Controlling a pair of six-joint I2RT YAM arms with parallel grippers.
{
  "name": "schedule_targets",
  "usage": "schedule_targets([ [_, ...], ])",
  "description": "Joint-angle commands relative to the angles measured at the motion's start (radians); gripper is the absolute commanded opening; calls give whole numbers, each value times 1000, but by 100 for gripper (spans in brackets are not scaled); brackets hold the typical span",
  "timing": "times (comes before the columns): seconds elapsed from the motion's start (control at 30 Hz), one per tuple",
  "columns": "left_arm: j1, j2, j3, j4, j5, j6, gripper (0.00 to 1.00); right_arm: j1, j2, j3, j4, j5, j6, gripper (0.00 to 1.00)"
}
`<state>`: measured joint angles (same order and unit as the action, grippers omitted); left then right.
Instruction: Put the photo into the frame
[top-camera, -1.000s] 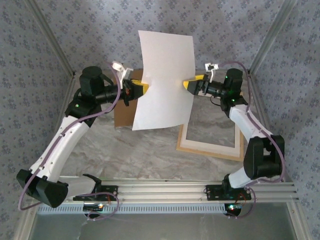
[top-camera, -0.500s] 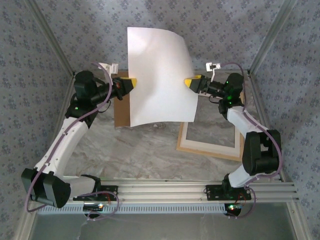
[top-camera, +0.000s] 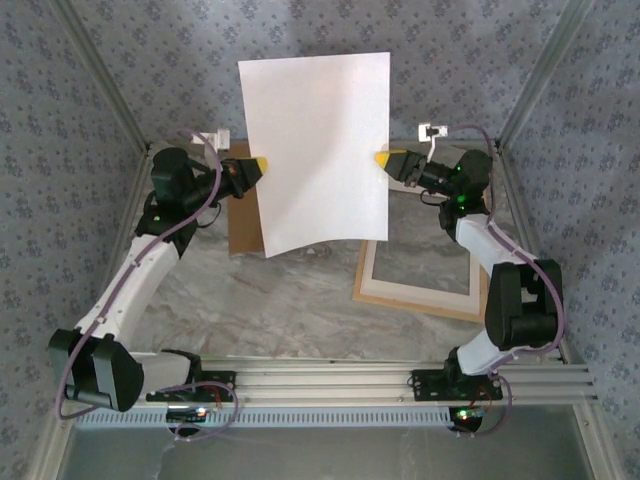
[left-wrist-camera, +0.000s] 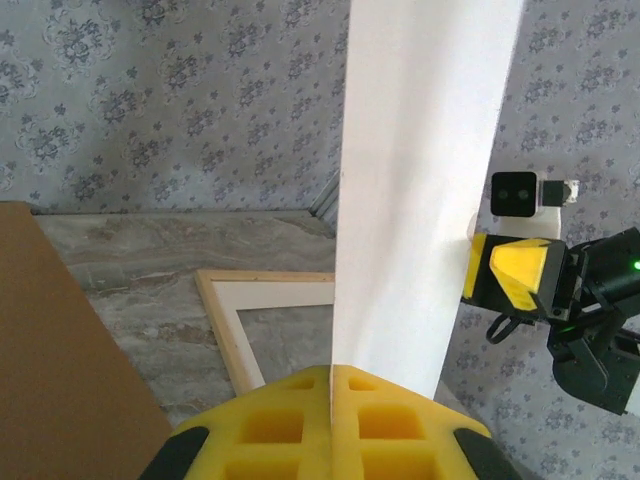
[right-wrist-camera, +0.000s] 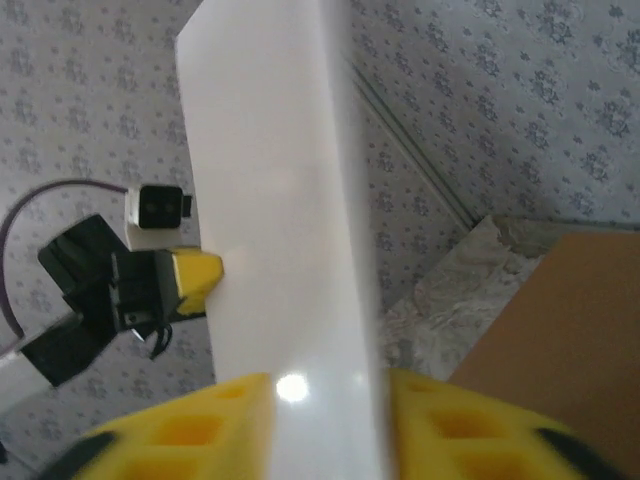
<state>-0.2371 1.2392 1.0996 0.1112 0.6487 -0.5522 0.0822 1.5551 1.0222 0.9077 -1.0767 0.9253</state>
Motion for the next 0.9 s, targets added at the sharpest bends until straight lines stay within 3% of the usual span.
schedule_targets([
  [0.0,5,14,-17,48,-15,-31,0,-9,-11,-7,-53,24,-47,13],
  [0.07,4,29,-31,45,-24,-44,2,-12,-29,-4,-157,47,-104,10],
  [0.17,4,50,-62,59,-28,-74,15,-18,-75,11,-410,103,-251,0],
  [0.4,-19,119,-151,106,-62,-127,32,-74,-141,51,-995,244,-482,0],
  [0.57,-34,166,-169,-21,-201,-61,44,-148,-124,70,-1343,363,-631,0],
  [0.87,-71,202,-151,-118,-254,29,51,-243,-41,156,-1612,793,-798,0],
])
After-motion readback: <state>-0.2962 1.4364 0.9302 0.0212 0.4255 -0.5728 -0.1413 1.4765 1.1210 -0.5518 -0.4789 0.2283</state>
